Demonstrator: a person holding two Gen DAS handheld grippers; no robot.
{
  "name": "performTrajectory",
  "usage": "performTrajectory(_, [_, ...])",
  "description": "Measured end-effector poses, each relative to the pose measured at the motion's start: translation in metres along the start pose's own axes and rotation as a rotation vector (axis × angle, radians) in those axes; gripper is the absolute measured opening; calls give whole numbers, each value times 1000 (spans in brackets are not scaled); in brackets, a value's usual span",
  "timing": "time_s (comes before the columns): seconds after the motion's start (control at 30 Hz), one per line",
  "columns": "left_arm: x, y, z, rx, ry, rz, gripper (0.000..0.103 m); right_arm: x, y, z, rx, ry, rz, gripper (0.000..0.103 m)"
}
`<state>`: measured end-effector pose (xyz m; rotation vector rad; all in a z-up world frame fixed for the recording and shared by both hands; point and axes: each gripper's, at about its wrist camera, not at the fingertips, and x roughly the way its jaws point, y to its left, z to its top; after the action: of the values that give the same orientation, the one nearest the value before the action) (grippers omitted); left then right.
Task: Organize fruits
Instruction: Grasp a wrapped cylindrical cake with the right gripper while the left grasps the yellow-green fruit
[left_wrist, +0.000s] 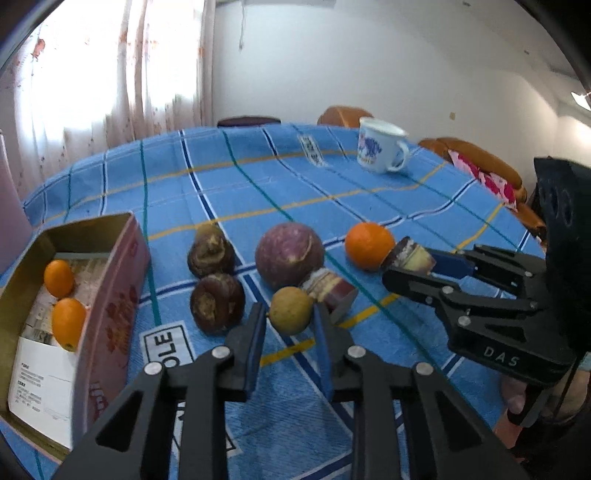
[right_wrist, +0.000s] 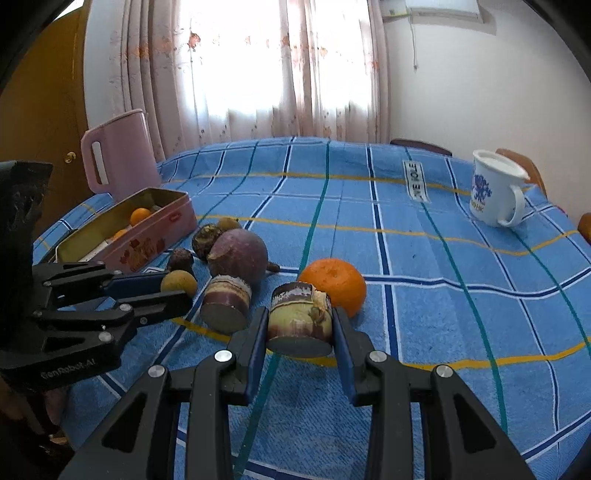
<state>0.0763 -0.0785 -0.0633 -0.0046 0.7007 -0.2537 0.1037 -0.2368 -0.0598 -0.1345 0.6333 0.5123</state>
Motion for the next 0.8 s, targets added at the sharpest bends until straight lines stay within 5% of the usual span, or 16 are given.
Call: performTrajectory(0.8, [-34, -7, -10, 10, -194, 53, 27, -32, 12, -8, -67, -203, -18, 36])
